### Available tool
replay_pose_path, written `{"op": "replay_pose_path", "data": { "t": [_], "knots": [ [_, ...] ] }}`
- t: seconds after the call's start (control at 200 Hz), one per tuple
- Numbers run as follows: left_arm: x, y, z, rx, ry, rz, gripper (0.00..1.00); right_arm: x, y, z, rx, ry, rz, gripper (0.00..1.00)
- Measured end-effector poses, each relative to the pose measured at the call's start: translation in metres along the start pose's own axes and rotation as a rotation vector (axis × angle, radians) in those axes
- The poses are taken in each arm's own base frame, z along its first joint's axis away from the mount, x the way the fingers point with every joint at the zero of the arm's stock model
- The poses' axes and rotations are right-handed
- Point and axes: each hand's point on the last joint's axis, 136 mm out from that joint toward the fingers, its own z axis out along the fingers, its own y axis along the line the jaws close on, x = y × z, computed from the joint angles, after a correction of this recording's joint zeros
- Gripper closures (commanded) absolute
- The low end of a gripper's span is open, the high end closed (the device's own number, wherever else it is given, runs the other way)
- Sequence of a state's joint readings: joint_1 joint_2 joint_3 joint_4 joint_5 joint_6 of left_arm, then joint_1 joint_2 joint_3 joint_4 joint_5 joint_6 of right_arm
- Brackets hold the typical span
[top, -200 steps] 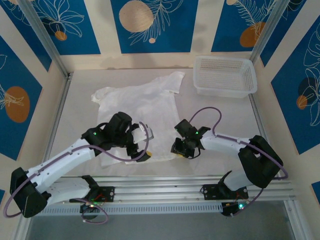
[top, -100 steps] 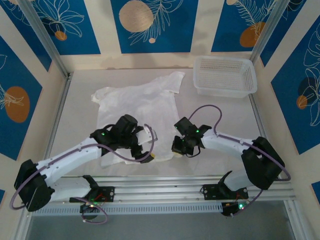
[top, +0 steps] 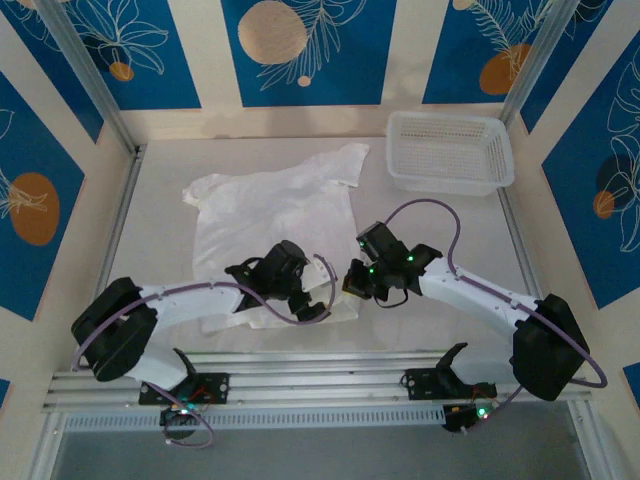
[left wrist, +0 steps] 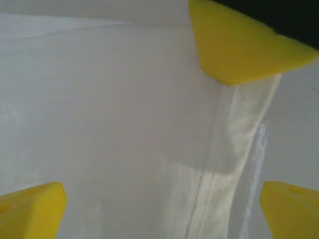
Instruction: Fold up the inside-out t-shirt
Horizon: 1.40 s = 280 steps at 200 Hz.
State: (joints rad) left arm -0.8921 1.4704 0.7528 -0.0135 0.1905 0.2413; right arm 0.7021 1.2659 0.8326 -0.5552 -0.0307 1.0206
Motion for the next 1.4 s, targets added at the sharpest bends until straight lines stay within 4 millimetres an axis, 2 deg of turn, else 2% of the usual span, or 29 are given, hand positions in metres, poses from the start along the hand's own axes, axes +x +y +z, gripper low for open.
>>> {"op": "replay_pose_path", "data": {
  "t": [0.23, 0.295, 0.395, 0.705, 0.915, 1.02, 1.14, 1.18, 1.22, 1.31, 1.375, 1.4],
  "knots": [
    [0.021, 0.006, 0.026, -0.049, 0.074, 0.005, 0.01, -0.006, 0.006, -0.008, -0.019, -0.013, 0.010, 1.00],
    [0.025, 0.014, 0.028, -0.109, 0.094, 0.004, 0.01, -0.008, 0.008, -0.010, -0.026, -0.017, 0.011, 1.00],
    [0.026, 0.036, 0.024, -0.251, 0.099, -0.011, 0.01, -0.008, 0.008, -0.012, -0.027, -0.019, 0.013, 1.00],
    [0.046, 0.098, -0.024, -0.660, 0.135, -0.097, 0.07, -0.013, 0.005, -0.023, -0.037, -0.039, 0.031, 1.00],
    [0.051, 0.130, -0.065, -0.798, 0.073, -0.261, 0.13, -0.013, -0.002, -0.031, -0.039, -0.054, 0.044, 1.00],
    [0.062, 0.145, -0.085, -0.847, 0.048, -0.364, 0.14, -0.014, -0.007, -0.034, -0.039, -0.063, 0.055, 1.00],
    [0.075, 0.153, -0.095, -0.877, 0.055, -0.445, 0.17, -0.015, -0.013, -0.036, -0.029, -0.071, 0.070, 1.00],
    [0.078, 0.154, -0.096, -0.880, 0.059, -0.465, 0.21, -0.016, -0.016, -0.037, -0.021, -0.078, 0.076, 1.00],
    [0.081, 0.154, -0.097, -0.882, 0.063, -0.479, 0.32, -0.017, -0.019, -0.039, -0.014, -0.087, 0.082, 1.00],
    [0.083, 0.152, -0.097, -0.869, 0.065, -0.498, 0.69, -0.019, -0.026, -0.045, -0.013, -0.116, 0.097, 1.00],
    [0.077, 0.145, -0.096, -0.811, 0.052, -0.485, 0.83, -0.020, -0.028, -0.051, -0.020, -0.136, 0.101, 0.91],
    [0.073, 0.141, -0.095, -0.779, 0.042, -0.473, 0.89, -0.020, -0.028, -0.052, -0.025, -0.142, 0.101, 0.83]
  ]
}}
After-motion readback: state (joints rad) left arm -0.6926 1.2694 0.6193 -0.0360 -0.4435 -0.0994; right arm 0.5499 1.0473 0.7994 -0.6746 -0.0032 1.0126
